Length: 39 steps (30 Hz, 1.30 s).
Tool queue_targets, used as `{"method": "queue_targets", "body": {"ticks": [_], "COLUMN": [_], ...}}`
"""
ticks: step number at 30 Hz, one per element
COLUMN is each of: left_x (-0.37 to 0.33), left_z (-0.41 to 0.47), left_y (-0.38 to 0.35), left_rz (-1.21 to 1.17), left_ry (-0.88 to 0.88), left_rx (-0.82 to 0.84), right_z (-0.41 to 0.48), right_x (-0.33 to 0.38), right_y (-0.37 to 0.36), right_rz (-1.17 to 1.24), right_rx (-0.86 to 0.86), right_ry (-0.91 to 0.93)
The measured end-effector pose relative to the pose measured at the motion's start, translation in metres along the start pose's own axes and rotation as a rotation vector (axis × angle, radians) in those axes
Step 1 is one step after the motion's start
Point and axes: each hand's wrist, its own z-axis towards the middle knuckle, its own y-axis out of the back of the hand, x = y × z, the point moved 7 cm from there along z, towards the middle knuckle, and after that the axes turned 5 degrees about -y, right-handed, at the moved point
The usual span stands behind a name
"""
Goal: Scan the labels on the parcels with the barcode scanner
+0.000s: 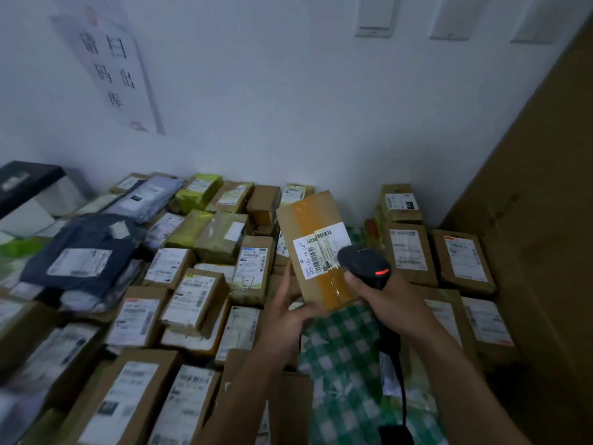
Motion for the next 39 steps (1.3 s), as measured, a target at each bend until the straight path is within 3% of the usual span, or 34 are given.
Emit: {"method": "queue_targets", "body": {"ticks": [4,10,14,20,39], "left_x": [-0.015,-0.052,-0.075,-0.083,-0.069], "left_z": [-0.010,-0.007,0.006,0.019,0.013], "left_y": [0.025,0.061,0.078,0.075,-0.003], "left_rz": [0.143,0.364,0.626,0.812,1.052], "left_ry": [-0.029,-0.098,-0.082,-0.061,-0.041], "left_rx": [-0.007,-0.021,0.009,0.036,0.017], "right_z": [-0.025,-0.039,-0.044,-0.048,-0.030], "right_x": [0.006,0.023,0.026,0.028,-0.016], "right_y": [-0.025,-0.032,-0.035,-0.033,0.038], "right_rz": [-0.038,-0.129,-0.227,-0.344,-0.378], "right_rx": [0.082,0.015,0.022,0.063,0.169], "right_ry": [0.031,0.104,0.079,0.109,0.134]}}
